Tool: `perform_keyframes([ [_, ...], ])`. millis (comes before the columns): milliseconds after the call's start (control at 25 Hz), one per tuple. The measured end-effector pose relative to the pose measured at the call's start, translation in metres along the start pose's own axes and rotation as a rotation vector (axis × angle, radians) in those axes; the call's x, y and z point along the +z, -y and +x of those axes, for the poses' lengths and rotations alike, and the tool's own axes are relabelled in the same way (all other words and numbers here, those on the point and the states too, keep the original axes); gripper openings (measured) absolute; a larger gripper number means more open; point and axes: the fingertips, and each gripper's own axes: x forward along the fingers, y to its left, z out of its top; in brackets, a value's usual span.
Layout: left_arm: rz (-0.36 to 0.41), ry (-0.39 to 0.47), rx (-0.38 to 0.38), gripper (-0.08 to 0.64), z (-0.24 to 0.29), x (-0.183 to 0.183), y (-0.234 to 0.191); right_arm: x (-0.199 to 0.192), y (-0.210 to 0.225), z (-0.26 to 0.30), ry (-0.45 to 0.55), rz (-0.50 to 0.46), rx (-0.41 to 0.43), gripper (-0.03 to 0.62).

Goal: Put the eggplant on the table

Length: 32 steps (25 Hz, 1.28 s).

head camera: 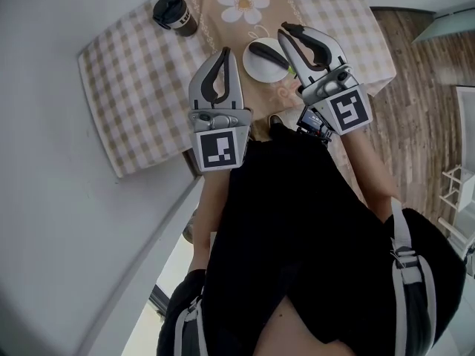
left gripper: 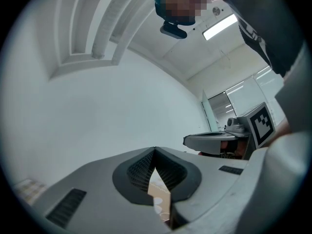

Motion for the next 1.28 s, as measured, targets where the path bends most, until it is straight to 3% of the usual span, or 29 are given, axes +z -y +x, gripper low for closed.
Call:
perform_keyframes([
  [120,0.001,-0.006,0.001,0.003,-0.002,-0.003,0.000,-0.001,0.000,-0.002,0.013,0.010,-0.009,0.008],
  [1280,0.005,-0.056,0.014,0.003,-0.009,-0.035,0.006,-0.064,-0.015,-0.014,-0.130,0.013,0.001,0.006],
])
